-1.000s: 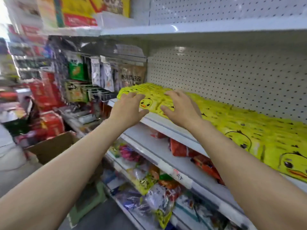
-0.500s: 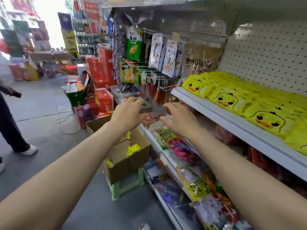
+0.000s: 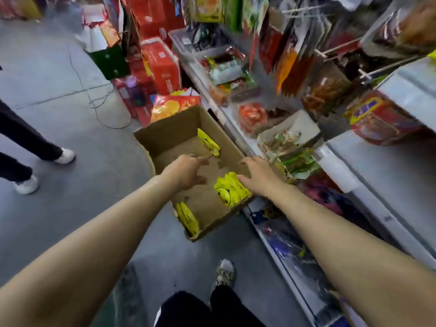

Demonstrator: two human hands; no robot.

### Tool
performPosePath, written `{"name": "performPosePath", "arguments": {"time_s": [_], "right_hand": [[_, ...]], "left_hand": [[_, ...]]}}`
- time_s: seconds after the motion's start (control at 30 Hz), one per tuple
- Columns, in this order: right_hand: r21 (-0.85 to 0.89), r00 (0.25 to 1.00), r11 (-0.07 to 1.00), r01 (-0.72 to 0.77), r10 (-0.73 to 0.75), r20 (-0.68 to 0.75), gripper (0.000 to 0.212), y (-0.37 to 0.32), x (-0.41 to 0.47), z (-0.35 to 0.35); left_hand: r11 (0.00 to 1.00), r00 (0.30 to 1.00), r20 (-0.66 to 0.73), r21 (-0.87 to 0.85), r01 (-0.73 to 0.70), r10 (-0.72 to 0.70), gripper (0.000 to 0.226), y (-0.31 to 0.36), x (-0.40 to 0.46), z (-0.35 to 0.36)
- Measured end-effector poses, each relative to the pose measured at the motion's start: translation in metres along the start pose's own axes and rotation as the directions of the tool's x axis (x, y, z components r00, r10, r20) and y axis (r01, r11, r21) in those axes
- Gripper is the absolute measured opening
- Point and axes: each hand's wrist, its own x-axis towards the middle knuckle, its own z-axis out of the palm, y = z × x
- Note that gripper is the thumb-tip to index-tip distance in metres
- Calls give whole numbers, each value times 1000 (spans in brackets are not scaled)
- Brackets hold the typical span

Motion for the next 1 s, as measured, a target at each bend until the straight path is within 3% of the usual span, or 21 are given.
{"name": "performPosePath", "arguments": {"time_s": [0.23,0.43,0.7,0.87,1.0], "right_hand": [[61,969,984,-165,151,195,54,18,78,74],[77,917,934,-348,322,235,52,36,126,126],[27,863,889,-458,437,252,56,52,172,177],[-38,836,857,-514,511,201,54,59,181,198],[-89,829,856,-510,517,215,55,67,186,207]], "left_hand": [[999,939,342,-34,-3,14,55,-62,80,78],[999,771,636,-43,-4,30,53,-104,132,139],[1000,564,826,7,-29,11,97,-141,170,194],[972,436,892,-12,-233,116,77,-138,180,207],[953,397,904,-34,-300,157,72,-136,182,219]]}}
